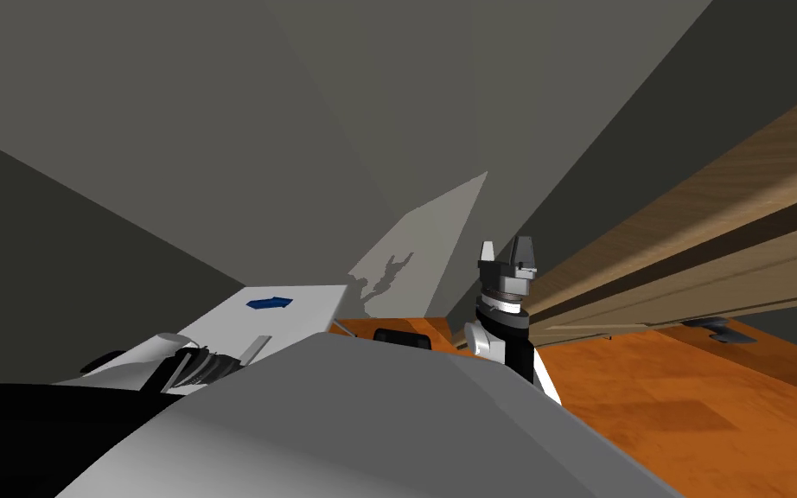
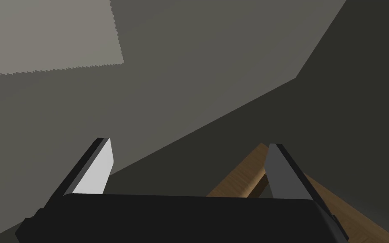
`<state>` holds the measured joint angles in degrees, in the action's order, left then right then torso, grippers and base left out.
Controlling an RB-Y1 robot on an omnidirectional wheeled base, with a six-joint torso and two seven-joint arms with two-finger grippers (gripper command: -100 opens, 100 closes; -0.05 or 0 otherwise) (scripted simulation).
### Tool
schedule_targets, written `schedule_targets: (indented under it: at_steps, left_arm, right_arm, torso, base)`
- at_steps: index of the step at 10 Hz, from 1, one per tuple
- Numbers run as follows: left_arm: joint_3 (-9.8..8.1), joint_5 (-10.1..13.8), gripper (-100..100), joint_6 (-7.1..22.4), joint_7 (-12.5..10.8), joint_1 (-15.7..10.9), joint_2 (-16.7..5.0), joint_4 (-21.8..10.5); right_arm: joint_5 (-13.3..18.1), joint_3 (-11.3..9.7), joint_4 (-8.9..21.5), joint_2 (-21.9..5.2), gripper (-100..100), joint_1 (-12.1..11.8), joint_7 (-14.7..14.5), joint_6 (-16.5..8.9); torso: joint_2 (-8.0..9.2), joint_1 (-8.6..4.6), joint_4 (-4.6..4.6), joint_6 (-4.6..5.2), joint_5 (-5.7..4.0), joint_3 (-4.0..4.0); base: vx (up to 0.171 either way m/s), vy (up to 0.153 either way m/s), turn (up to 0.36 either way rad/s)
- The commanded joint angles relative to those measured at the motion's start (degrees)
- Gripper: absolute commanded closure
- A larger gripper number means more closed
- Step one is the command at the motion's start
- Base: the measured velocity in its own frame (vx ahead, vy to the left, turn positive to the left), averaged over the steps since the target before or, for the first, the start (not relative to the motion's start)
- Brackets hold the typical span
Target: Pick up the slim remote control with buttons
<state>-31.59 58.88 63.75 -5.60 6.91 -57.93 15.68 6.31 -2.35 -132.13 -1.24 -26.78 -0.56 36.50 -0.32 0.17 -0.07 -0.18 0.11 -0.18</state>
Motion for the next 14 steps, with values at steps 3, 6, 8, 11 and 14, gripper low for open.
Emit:
schedule_targets:
  at_steps: [3, 6, 8, 11, 14]
  left_arm:
    - [1.32, 0.7, 100, 0.7, -2.6, 0.5, -0.2, 2.2]
    - [2.79, 1.6, 100, 1.7, -6.0, 1.5, -0.4, 5.3]
    - [3.52, 2.0, 100, 2.3, -7.6, 2.0, -0.5, 6.9]
    - [4.26, 2.5, 100, 2.8, -9.3, 2.4, -0.5, 8.5]
    - [5.73, 3.4, 100, 3.8, -12.6, 3.4, -0.7, 11.7]
  right_arm:
    - [0.0, 0.0, 0.0, 0.0, 0, 0.0, 0.0, 0.0]
    - [0.0, 0.0, 0.0, 0.0, 0, 0.0, 0.0, 0.0]
    - [0.0, 0.0, 0.0, 0.0, 0, 0.0, 0.0, 0.0]
    - [0.0, 0.0, 0.0, 0.0, 0, 0.0, 0.0, 0.0]
    - [0.0, 0.0, 0.0, 0.0, 0, 0.0, 0.0, 0.0]
  torso:
    - [0.21, 0.04, 0.04, -0.03, 0.0, 0.12]
    - [0.12, -0.02, 0.03, -0.02, -0.03, 0.07]
    - [0.11, -0.03, 0.03, -0.03, -0.04, 0.07]
    - [0.08, -0.03, 0.02, -0.07, -0.05, 0.05]
    - [0.16, -0.06, 0.04, -0.05, -0.07, 0.1]
  base:
    - [-0.052, 0.003, -0.039]
    - [-0.033, -0.004, -0.026]
    - [-0.032, 0.0, -0.027]
    - [-0.024, 0.002, -0.015]
    - [-0.047, 0.0, -0.039]
